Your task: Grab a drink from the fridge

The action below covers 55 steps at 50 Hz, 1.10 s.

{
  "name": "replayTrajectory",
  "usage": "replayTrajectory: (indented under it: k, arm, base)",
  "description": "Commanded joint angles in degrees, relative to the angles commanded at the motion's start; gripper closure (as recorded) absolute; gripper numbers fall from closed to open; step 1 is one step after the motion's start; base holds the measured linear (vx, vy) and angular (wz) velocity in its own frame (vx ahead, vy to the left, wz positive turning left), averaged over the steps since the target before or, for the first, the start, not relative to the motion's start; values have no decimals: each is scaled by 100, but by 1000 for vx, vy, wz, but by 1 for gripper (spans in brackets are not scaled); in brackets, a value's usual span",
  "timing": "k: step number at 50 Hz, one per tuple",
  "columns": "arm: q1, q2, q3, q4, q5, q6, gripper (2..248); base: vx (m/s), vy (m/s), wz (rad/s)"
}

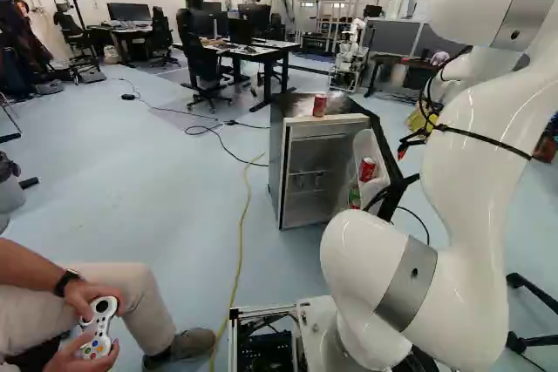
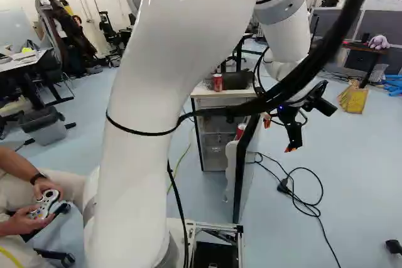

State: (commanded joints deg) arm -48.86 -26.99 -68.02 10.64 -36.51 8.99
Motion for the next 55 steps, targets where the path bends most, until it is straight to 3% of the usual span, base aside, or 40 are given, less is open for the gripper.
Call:
replayTrajectory:
  k: [55]
  arm:
    - [434,842,1191,0,104,0,3]
  base:
    - [0,0,0]
